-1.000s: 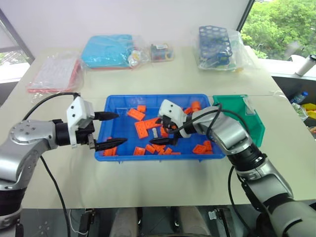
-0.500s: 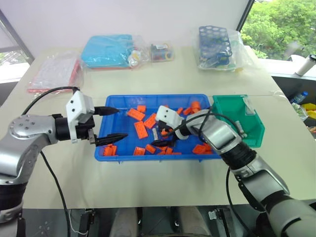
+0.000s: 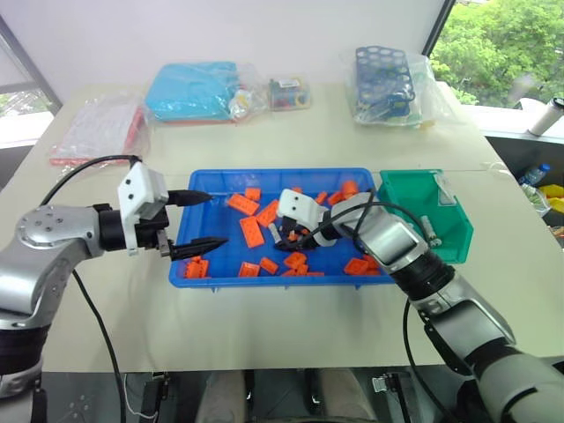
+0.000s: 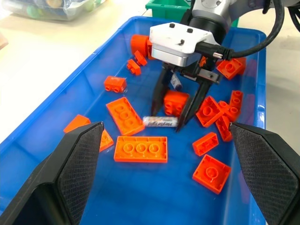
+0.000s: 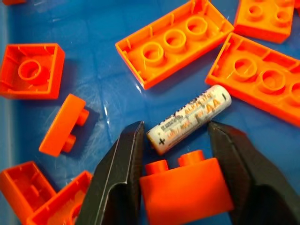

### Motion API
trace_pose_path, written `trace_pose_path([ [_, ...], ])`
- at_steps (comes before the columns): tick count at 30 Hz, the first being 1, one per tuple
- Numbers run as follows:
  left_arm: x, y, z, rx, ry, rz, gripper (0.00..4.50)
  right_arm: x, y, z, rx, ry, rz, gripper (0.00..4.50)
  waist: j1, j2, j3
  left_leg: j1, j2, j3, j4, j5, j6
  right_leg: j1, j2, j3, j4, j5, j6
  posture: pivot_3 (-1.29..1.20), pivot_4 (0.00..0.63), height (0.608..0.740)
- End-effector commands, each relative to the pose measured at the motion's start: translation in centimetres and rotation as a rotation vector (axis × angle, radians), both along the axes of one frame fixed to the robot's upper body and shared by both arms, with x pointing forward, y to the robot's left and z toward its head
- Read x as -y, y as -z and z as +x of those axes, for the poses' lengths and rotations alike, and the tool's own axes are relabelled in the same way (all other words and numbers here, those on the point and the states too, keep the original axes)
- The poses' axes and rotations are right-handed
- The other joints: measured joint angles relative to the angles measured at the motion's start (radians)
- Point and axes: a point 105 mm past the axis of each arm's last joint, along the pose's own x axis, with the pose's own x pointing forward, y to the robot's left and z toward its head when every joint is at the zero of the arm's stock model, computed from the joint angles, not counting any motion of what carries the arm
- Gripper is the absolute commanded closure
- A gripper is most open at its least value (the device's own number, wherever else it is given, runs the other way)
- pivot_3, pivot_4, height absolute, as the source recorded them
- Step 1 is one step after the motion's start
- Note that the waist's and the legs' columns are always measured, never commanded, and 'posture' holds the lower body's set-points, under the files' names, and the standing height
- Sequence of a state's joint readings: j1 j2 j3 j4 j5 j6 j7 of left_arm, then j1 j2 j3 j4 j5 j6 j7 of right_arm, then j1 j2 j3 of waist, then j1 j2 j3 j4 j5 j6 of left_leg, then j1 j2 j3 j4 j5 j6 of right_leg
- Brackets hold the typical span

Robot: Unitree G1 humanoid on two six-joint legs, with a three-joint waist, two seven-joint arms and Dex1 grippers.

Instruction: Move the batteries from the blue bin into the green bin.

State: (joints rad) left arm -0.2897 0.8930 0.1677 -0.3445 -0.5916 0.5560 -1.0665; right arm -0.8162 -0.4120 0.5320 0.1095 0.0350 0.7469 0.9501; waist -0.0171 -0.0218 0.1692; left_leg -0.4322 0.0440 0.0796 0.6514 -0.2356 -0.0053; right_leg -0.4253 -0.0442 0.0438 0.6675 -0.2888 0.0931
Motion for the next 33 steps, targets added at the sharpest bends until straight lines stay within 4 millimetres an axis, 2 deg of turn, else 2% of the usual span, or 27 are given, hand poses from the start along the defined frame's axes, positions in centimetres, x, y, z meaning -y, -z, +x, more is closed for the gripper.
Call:
trace_pose_path([
  [1,0.2,-0.6,0.1,0.041,0.010,0.008,0.00,0.0,-0.9,0.3,0.028,0.000,0.009,2.11,0.000,0.000,0.000,0.000,0.000,0.000,0.000,0.000,0.000,0.000,0.000,0.000,0.000,0.000,0.000,0.00,0.150,0.739],
  [8,0.3,-0.6,0.4,0.044,0.015,0.008,0.00,0.1,-2.6,0.9,0.043,0.040,0.065,2.11,0.002,0.000,0.000,0.000,0.000,0.000,0.000,0.000,0.000,0.000,0.000,0.000,0.000,0.000,0.000,0.00,0.150,0.739],
  [16,0.4,-0.7,0.7,0.047,0.025,0.011,0.00,-0.8,-2.7,0.4,0.027,0.031,0.049,2.11,-0.001,0.000,0.000,0.000,0.000,0.000,-0.001,0.000,0.000,0.000,0.000,0.000,0.000,0.000,0.000,0.00,0.150,0.739],
  [27,0.4,-0.5,0.9,0.047,0.022,0.008,0.00,-1.4,-2.7,2.0,0.027,0.108,-0.016,2.11,-0.002,0.000,0.000,0.000,0.000,0.000,0.000,0.000,0.000,0.000,0.000,0.000,0.000,0.000,0.000,0.00,0.150,0.739],
  [33,0.3,-0.6,1.0,0.055,0.019,0.009,0.00,-1.6,-2.5,2.2,0.016,0.093,-0.064,2.11,-0.001,0.000,0.000,0.000,0.000,0.000,0.000,0.000,0.000,0.000,0.000,0.000,0.000,0.000,0.000,0.00,0.150,0.739],
])
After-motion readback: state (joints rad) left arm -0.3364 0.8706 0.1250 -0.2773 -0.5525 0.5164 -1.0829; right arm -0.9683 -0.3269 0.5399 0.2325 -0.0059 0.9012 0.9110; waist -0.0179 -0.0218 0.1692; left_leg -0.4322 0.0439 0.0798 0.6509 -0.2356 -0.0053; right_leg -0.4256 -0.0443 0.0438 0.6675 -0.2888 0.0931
